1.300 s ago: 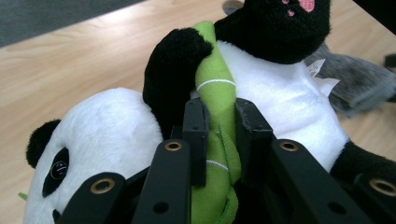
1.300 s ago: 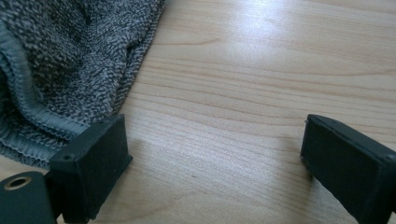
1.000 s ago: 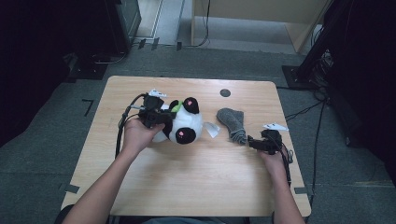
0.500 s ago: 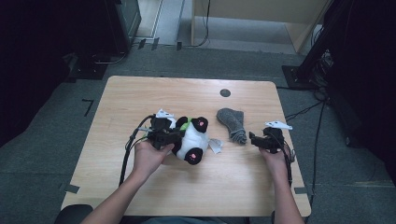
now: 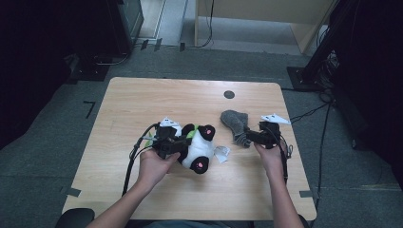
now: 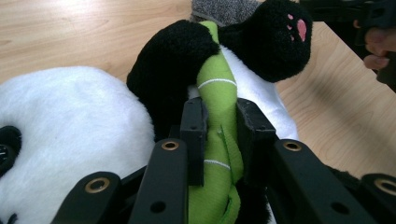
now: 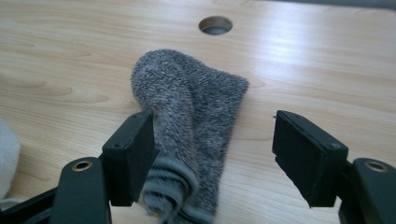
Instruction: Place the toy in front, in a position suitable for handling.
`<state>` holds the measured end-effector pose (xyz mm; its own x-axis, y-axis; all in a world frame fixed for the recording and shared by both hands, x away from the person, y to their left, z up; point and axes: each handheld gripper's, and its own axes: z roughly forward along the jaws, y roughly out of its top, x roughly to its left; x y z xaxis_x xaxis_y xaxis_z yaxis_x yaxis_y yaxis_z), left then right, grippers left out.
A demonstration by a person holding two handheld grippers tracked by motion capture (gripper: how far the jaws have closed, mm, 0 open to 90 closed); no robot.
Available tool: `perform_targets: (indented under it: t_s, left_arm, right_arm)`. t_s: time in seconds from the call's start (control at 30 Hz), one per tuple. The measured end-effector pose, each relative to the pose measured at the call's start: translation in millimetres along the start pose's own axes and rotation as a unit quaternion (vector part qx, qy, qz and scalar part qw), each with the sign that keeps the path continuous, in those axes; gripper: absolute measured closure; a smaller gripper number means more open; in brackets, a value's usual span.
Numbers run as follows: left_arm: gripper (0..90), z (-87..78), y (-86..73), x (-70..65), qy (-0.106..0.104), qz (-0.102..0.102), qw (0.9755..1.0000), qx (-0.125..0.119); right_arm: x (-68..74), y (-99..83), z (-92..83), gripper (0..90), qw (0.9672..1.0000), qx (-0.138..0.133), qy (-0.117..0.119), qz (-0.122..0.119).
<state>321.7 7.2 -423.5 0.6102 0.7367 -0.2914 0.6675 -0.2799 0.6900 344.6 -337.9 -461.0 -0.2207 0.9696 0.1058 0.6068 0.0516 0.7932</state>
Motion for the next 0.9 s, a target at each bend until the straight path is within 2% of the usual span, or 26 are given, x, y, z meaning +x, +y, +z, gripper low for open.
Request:
perform_targets:
  t_s: [0.1,0.17,0.23,0.33,0.4,0.5,0.6,0.7,0.77,0.87,0.9]
  left_arm:
    - [73.1,-1.2,0.7,1.2,0.000,0.010,0.9999,0.000]
    - [67.6,-1.8,0.7,3.0,-0.009,0.022,0.9997,-0.007]
    - [57.7,-1.9,0.5,4.3,-0.010,0.043,0.9989,-0.017]
    - [46.8,-4.4,0.2,5.8,-0.021,0.058,0.9978,-0.024]
    - [42.1,-8.4,0.4,7.6,-0.020,0.060,0.9978,-0.023]
    - [41.0,-14.9,-0.1,13.2,-0.018,0.062,0.9974,-0.032]
    - [39.7,-20.2,-1.4,18.9,-0.025,0.065,0.9968,-0.037]
    - [38.8,-26.0,-4.5,23.7,-0.021,0.082,0.9954,-0.045]
    - [37.3,-28.8,-6.6,26.9,-0.021,0.090,0.9944,-0.050]
    - [35.2,-33.1,-9.1,31.8,-0.036,0.097,0.9935,-0.046]
    - [34.5,-34.9,-10.0,33.8,-0.035,0.099,0.9933,-0.048]
  right_arm:
    - [0.9,4.1,12.4,31.7,0.9992,0.027,0.027,0.011]
    - [1.0,7.8,19.1,30.4,0.9981,0.050,0.033,0.012]
    - [1.5,11.4,22.8,29.8,0.9984,0.045,0.035,0.005]
    - [2.8,15.1,32.8,28.0,0.9979,0.052,0.040,0.001]
    - [4.9,12.2,39.0,27.9,0.9971,0.064,0.041,-0.003]
    - [7.5,8.2,47.1,28.3,0.9954,0.085,0.040,-0.018]
    - [10.3,10.6,50.1,29.5,0.9950,0.086,0.044,-0.025]
    - [9.9,11.7,50.5,34.5,0.9934,0.088,0.073,-0.012]
    - [11.2,11.3,52.3,35.1,0.9933,0.094,0.063,-0.022]
    - [11.8,10.0,56.6,36.6,0.9928,0.101,0.052,-0.038]
    - [11.6,9.9,57.8,37.7,0.9926,0.104,0.048,-0.040]
